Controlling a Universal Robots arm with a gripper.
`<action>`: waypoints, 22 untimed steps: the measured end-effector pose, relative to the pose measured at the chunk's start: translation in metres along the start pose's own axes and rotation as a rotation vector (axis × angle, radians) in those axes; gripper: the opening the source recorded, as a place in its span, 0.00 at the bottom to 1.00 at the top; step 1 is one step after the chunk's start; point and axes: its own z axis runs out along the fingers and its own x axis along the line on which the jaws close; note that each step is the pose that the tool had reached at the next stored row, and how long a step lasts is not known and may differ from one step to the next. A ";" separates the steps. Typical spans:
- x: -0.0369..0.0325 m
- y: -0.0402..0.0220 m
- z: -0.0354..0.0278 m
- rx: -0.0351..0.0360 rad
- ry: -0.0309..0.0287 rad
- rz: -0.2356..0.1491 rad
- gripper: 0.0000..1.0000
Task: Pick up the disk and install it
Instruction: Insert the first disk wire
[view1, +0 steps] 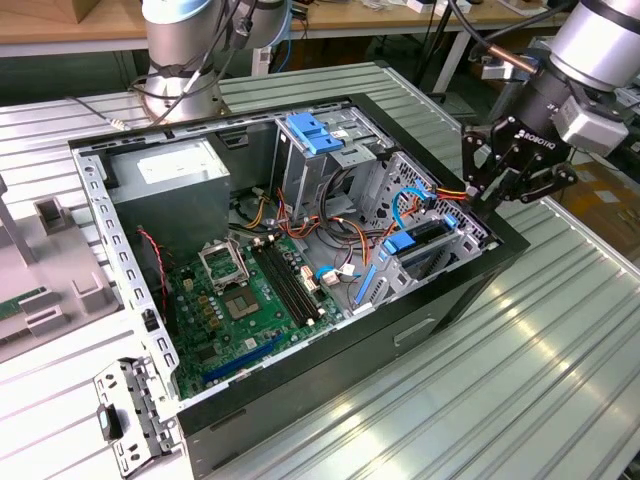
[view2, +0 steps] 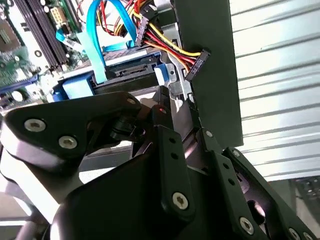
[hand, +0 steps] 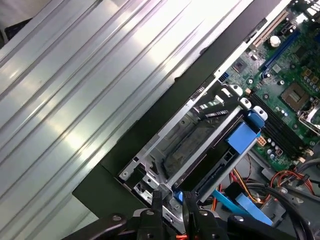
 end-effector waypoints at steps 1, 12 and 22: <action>0.0008 -0.0008 -0.0001 -0.0006 0.0003 -0.024 0.30; 0.0039 -0.0132 -0.0009 -0.0029 0.0018 -0.070 0.30; 0.0037 -0.0276 0.0003 -0.0051 -0.0004 -0.072 0.30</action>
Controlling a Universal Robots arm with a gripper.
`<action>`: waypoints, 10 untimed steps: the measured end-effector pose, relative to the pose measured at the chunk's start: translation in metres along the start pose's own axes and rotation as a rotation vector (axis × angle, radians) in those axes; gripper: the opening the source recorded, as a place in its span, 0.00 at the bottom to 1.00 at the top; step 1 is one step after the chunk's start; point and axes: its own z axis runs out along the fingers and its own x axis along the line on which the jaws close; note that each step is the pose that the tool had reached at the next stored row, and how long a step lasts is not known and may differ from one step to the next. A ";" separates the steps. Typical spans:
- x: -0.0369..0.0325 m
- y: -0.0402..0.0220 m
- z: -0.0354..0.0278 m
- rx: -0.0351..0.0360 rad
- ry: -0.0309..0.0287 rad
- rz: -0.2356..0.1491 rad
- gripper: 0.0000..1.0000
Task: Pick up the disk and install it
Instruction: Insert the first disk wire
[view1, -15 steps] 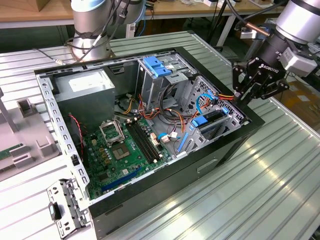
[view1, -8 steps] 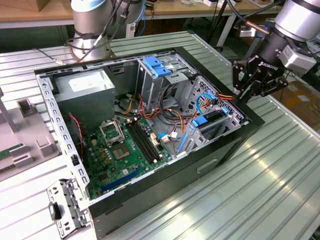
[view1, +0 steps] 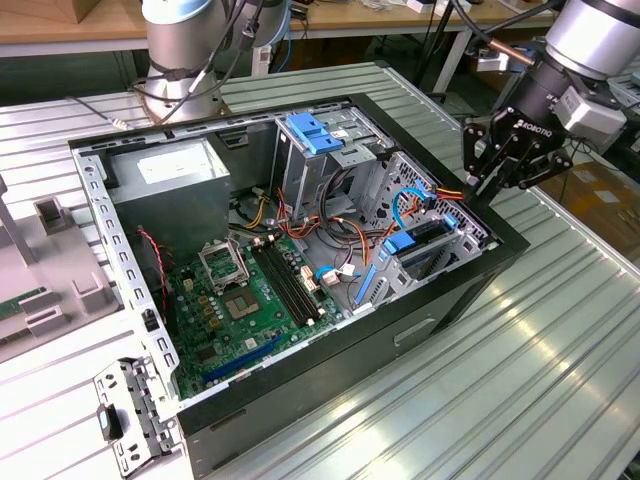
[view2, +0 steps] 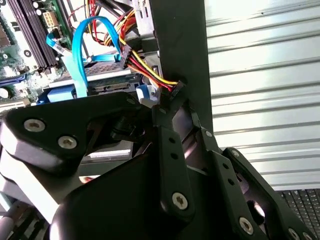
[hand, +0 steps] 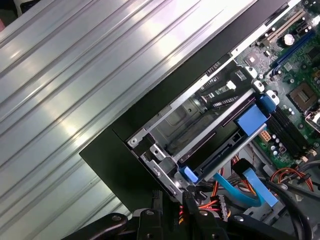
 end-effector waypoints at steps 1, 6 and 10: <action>0.0000 -0.0012 0.0005 -0.0001 -0.0003 0.007 0.30; -0.0007 -0.0035 0.0021 0.0016 -0.0018 0.028 0.30; 0.0006 -0.0049 0.0025 0.0018 -0.0021 0.035 0.30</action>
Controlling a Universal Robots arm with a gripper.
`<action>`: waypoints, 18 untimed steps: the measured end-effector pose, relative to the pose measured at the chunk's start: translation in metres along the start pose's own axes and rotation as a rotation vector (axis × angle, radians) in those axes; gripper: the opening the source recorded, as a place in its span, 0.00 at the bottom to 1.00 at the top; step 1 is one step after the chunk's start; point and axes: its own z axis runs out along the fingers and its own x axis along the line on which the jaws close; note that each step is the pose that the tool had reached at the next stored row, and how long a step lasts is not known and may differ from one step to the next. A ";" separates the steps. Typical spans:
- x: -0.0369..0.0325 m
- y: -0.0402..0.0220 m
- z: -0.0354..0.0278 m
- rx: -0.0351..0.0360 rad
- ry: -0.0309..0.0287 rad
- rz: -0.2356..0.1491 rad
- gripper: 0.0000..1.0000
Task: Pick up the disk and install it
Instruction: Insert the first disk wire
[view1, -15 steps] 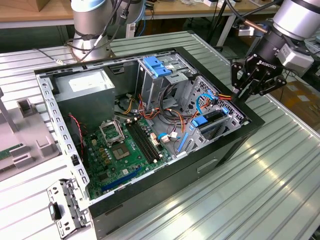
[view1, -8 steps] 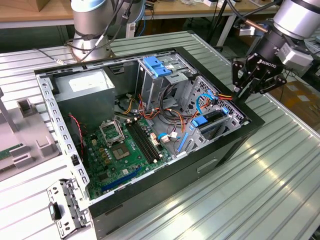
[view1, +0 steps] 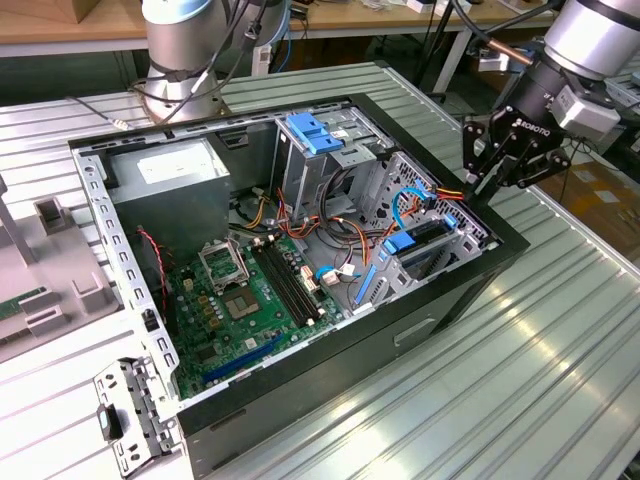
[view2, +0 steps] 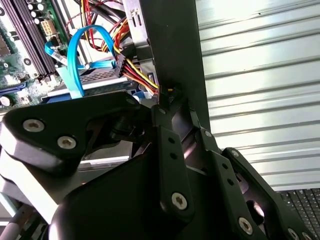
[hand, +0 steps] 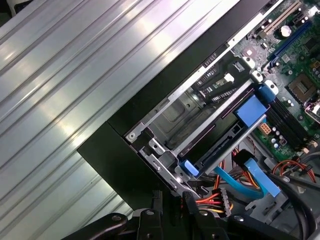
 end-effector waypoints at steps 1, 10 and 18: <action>0.0004 -0.0004 0.0001 0.0001 -0.0001 0.000 0.30; 0.0008 -0.0007 0.0001 0.0001 -0.0002 0.000 0.30; 0.0011 -0.0010 0.0001 0.0001 -0.0002 0.000 0.17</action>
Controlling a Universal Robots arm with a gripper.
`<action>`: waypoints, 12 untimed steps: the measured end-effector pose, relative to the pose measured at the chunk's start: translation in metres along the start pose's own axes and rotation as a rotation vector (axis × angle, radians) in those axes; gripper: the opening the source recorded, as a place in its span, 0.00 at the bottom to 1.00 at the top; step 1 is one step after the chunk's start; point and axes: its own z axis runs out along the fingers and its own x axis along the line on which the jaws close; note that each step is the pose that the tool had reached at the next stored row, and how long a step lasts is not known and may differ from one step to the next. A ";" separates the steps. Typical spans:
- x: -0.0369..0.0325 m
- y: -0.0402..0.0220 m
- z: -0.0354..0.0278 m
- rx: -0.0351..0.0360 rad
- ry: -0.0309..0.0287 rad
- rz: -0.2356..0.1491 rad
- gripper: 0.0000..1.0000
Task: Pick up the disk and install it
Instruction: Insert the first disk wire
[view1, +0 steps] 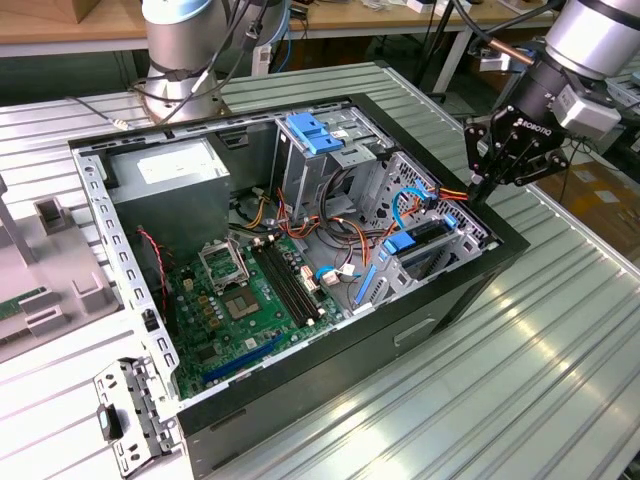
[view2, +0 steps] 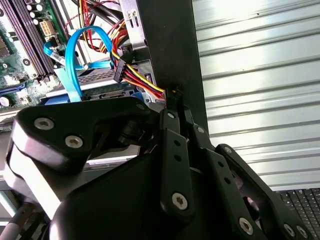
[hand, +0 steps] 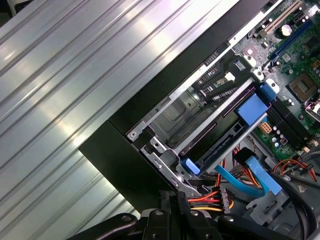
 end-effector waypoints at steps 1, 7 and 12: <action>0.0000 0.0000 0.0000 -0.0001 0.0000 0.000 0.17; 0.0003 -0.0002 -0.0001 0.0000 0.0000 0.000 0.17; -0.0002 0.0001 -0.0073 0.0034 -0.0033 0.000 0.17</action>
